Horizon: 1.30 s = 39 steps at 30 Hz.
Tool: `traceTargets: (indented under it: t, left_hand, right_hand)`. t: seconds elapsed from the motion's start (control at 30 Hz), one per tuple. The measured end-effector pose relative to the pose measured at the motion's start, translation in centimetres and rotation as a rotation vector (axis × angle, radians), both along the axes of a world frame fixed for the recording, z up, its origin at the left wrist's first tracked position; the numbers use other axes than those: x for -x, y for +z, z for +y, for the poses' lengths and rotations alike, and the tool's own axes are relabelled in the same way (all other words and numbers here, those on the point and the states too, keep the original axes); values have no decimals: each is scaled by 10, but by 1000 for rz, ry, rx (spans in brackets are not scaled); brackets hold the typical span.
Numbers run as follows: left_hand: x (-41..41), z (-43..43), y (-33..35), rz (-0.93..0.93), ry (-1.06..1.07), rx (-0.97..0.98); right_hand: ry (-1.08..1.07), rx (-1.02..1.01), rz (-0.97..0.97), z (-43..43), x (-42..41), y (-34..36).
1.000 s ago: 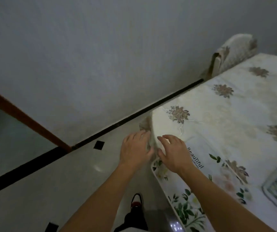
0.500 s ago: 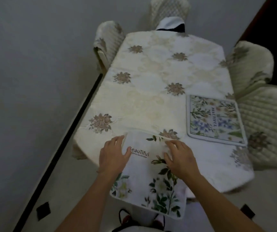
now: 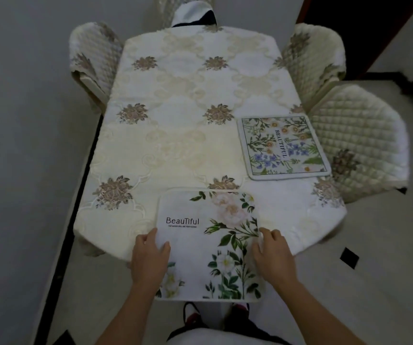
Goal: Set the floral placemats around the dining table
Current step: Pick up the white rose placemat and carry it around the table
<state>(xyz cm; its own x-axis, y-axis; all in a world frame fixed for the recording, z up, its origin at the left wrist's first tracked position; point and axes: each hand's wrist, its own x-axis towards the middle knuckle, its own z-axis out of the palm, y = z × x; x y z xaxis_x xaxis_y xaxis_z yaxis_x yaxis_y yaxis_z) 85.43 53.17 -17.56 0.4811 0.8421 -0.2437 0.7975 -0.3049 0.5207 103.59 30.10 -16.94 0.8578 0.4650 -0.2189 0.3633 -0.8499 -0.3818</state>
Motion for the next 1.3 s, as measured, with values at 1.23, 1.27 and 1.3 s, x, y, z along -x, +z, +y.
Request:
traceTargets:
  t: [1.23,1.27,1.3]
  left_hand:
    - [-55,26,119,-644,13,169]
    - [-59,26,124,-671,31,164]
    - [-62,25,128,-690,36,154]
  right_hand:
    - [-216,-735,345,46,-75,112]
    - [-198,-739,329,46,-78,116]
    - [-181,-733,305,47,-79,119]
